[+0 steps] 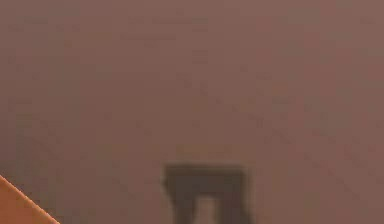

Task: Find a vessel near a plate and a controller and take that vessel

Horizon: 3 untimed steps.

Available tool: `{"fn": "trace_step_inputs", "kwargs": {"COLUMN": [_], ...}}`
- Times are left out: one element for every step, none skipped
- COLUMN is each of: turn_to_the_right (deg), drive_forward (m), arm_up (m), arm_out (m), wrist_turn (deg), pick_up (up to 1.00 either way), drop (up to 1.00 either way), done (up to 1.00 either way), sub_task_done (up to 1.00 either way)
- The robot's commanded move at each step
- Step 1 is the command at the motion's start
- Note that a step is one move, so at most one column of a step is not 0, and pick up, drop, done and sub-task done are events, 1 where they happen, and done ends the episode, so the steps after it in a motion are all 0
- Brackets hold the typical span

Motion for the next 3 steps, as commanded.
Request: {"fn": "trace_step_inputs", "kwargs": {"turn_to_the_right": [-45.0,-45.0,-45.0], "drive_forward": [0.0,0.0,0.0], "arm_up": [0.0,0.0,0.0], "arm_out": [0.0,0.0,0.0], "wrist_turn": [0.0,0.0,0.0], "pick_up": [0.0,0.0,0.0], "drop": [0.0,0.0,0.0], "done": [0.0,0.0,0.0], "sub_task_done": [0.0,0.0,0.0]}}
